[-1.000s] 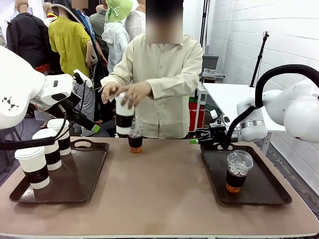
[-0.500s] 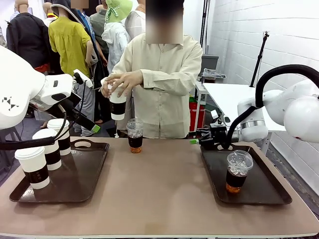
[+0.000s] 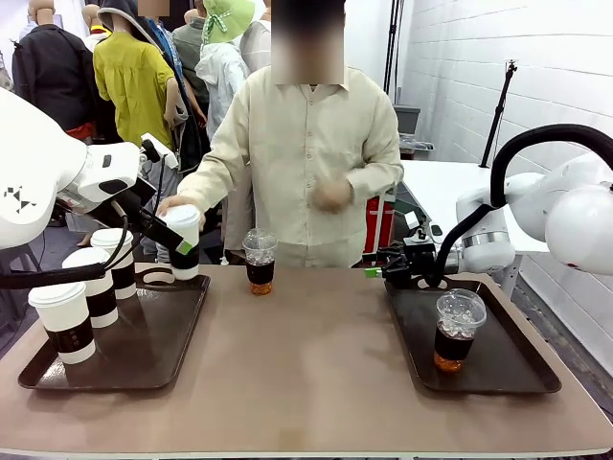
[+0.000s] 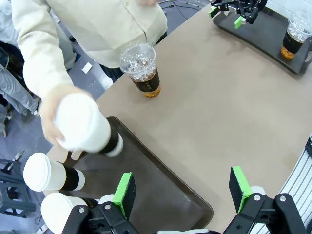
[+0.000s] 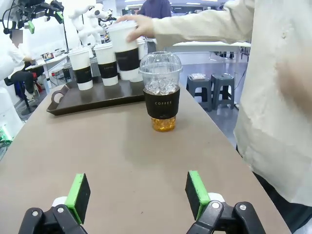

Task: Distribute the coffee onto the tray.
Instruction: Pick up another iced Americano from the middle of the table and place it on the right Handle tray.

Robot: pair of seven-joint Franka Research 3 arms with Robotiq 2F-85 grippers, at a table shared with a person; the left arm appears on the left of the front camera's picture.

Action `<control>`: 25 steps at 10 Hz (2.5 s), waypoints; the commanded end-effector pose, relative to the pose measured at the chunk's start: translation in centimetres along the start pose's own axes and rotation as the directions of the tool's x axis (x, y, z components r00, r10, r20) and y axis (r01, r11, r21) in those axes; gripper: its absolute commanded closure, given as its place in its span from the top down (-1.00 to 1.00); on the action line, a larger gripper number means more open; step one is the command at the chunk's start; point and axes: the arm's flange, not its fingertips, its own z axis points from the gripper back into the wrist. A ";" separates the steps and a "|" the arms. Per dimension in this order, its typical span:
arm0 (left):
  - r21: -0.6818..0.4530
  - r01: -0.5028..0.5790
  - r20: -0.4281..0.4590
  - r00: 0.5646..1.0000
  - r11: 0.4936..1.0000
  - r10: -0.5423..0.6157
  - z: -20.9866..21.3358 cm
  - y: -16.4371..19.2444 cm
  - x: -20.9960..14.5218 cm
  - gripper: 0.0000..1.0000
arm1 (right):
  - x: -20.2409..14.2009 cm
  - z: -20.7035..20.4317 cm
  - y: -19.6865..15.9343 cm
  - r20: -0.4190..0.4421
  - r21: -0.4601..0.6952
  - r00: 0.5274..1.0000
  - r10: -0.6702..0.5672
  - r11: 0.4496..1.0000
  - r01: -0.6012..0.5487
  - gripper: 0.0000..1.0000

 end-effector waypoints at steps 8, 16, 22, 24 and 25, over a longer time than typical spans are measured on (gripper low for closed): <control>-0.004 -0.001 -0.003 1.000 1.000 0.001 0.0 0.0 -0.1 1.00 | 0.0 -0.1 0.0 -0.002 0.004 1.000 0.001 1.000 -0.001 1.00; -0.004 -0.001 -0.003 1.000 1.000 0.001 0.0 0.0 -0.1 1.00 | 1.0 -4.4 -1.3 0.021 -0.009 1.000 0.009 1.000 -0.009 1.00; -0.004 -0.001 -0.003 1.000 1.000 0.001 0.0 0.0 -0.1 1.00 | 1.7 -11.1 -3.1 0.012 -0.046 1.000 -0.011 0.999 0.012 1.00; -0.004 -0.001 -0.003 1.000 1.000 0.001 0.0 0.0 -0.1 1.00 | 1.4 -13.1 -3.2 0.002 -0.033 1.000 -0.009 0.999 0.009 1.00; -0.004 -0.001 -0.003 1.000 1.000 0.001 0.0 0.0 -0.1 1.00 | 1.5 -13.7 -3.1 -0.001 -0.027 1.000 -0.005 1.000 0.005 1.00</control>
